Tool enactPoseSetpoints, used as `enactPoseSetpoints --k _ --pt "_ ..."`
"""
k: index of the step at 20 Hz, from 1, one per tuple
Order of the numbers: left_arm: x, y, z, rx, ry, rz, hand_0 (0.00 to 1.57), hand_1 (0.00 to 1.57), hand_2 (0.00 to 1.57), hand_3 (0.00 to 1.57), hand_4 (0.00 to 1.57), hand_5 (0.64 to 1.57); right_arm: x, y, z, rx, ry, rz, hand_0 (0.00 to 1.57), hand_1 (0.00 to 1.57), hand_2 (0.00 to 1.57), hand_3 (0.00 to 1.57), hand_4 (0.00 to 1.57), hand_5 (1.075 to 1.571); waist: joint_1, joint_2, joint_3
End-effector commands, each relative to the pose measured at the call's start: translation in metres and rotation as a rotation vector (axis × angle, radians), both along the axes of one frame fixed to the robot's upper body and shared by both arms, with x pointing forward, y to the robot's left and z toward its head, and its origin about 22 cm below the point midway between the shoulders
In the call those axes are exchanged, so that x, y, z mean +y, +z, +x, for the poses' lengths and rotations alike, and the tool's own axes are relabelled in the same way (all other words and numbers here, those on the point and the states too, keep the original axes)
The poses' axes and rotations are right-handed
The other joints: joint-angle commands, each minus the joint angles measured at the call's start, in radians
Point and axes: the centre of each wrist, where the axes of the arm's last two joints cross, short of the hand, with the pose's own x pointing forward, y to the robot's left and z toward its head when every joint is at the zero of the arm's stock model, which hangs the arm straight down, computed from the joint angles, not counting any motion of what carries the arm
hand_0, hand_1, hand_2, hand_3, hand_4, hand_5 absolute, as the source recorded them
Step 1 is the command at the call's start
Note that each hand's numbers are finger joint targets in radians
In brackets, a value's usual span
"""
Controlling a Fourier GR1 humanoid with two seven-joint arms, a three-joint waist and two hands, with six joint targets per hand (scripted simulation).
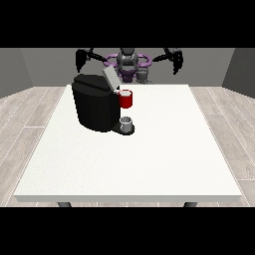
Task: Insert the coffee pod into the coffee machine and close the lid
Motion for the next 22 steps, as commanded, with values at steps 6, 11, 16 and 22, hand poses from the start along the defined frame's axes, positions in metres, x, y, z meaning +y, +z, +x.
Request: enactPoseSetpoints --k 6,11,16,22 --pt "0.005 0.007 -0.011 0.011 0.017 -0.045 0.0 0.0 0.0 0.0 0.38 1.571 0.01 0.065 0.037 -0.135 0.159 -0.061 0.0 0.0 0.0 0.0 0.25 1.571 0.046 0.013 0.0003" --pt "-0.011 0.0 -0.033 -0.036 0.029 -0.056 0.0 0.0 0.0 0.0 0.37 1.571 0.001 0.085 0.055 -0.127 0.14 -0.015 0.0 0.0 0.0 0.0 0.0 1.571 0.05 0.065 0.0004" --pt "-0.018 0.045 -0.011 -0.165 -0.022 -0.072 0.0 0.0 0.0 0.0 0.36 1.571 -0.028 0.112 0.079 -0.197 0.112 0.016 0.0 0.0 0.0 0.0 0.0 1.571 0.113 0.191 0.0007" --pt "-0.009 0.05 -0.028 -0.196 0.013 -0.071 0.0 0.0 0.0 0.0 0.3 1.571 -0.01 0.103 0.086 -0.156 0.114 0.127 0.0 0.0 0.0 0.0 0.1 1.571 0.086 0.232 0.0004"
